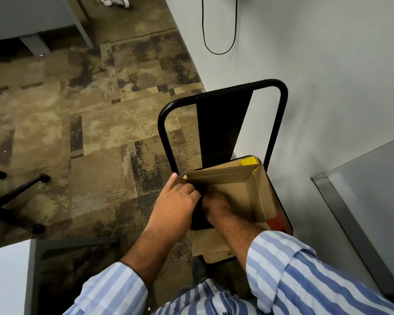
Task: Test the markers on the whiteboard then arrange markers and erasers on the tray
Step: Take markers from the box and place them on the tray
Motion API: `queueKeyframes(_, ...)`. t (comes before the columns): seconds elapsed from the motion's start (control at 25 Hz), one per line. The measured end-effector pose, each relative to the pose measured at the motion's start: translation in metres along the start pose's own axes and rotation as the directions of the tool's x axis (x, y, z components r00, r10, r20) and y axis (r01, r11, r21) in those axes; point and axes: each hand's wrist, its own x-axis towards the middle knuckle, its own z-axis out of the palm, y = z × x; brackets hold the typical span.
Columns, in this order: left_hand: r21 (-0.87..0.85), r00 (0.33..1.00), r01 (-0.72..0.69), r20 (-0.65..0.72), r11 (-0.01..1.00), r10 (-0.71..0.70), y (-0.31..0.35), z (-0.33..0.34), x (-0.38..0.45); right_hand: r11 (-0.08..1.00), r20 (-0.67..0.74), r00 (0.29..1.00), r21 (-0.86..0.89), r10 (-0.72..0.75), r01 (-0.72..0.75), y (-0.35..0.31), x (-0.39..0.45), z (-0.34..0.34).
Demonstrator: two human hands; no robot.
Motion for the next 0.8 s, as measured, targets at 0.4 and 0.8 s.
queueKeyframes(0.4,-0.341,0.975,0.216,0.025,0.915,-0.221,0.051,-0.034,0.035,0.400,0.291,0.925,0.899,-0.245,-0.177,0.044,-0.086,-0.111)
queueKeyframes(0.8,-0.940,0.972,0.232,0.229,0.251,-0.041,0.109,-0.029,0.044,-0.114,-0.013,0.982,0.993,-0.191,-0.009,0.098,-0.157,-0.132)
